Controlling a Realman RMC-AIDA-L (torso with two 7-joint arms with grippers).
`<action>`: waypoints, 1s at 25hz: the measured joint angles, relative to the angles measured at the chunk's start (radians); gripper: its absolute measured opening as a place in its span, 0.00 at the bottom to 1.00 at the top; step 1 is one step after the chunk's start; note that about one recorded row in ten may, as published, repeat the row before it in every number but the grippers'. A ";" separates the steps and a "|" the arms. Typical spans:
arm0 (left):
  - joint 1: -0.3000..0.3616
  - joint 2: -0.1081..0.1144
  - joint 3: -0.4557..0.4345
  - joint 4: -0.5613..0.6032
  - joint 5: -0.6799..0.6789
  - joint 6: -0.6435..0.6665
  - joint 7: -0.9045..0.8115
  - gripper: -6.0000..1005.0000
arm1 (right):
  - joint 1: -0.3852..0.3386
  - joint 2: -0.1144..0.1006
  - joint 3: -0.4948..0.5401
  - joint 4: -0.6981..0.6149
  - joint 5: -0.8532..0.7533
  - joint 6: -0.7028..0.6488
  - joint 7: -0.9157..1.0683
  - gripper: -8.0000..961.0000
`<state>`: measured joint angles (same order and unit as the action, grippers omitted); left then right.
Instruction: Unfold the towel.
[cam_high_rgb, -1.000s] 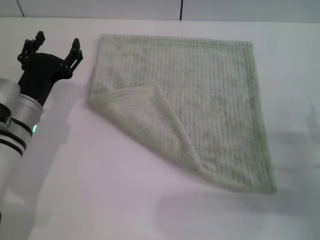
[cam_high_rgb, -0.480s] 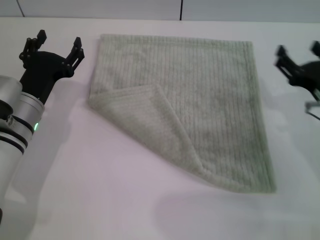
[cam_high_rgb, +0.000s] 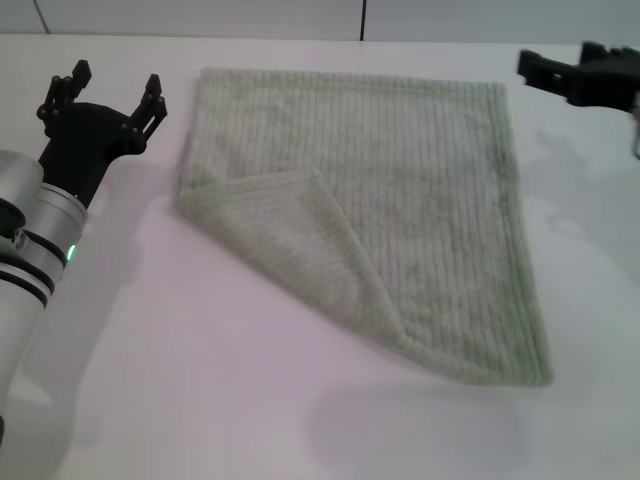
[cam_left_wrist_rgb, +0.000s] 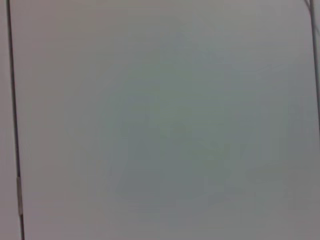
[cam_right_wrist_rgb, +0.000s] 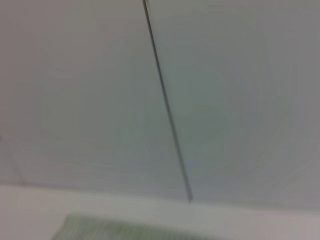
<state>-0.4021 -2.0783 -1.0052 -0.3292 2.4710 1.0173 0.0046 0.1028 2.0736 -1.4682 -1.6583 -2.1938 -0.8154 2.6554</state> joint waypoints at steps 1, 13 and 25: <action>0.001 0.000 0.001 -0.003 0.000 0.001 0.000 0.85 | 0.000 0.000 0.000 0.000 0.000 0.000 0.000 0.85; 0.002 0.006 -0.001 -0.027 0.001 0.002 -0.004 0.85 | 0.321 -0.063 0.391 0.104 -0.125 -0.541 0.056 0.60; -0.010 0.008 0.065 -0.051 0.008 -0.040 -0.016 0.85 | 0.582 -0.069 0.388 0.467 -0.385 -0.605 0.003 0.08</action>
<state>-0.4122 -2.0699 -0.9397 -0.3804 2.4789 0.9777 -0.0115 0.6846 2.0048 -1.0802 -1.1913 -2.5791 -1.4204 2.6586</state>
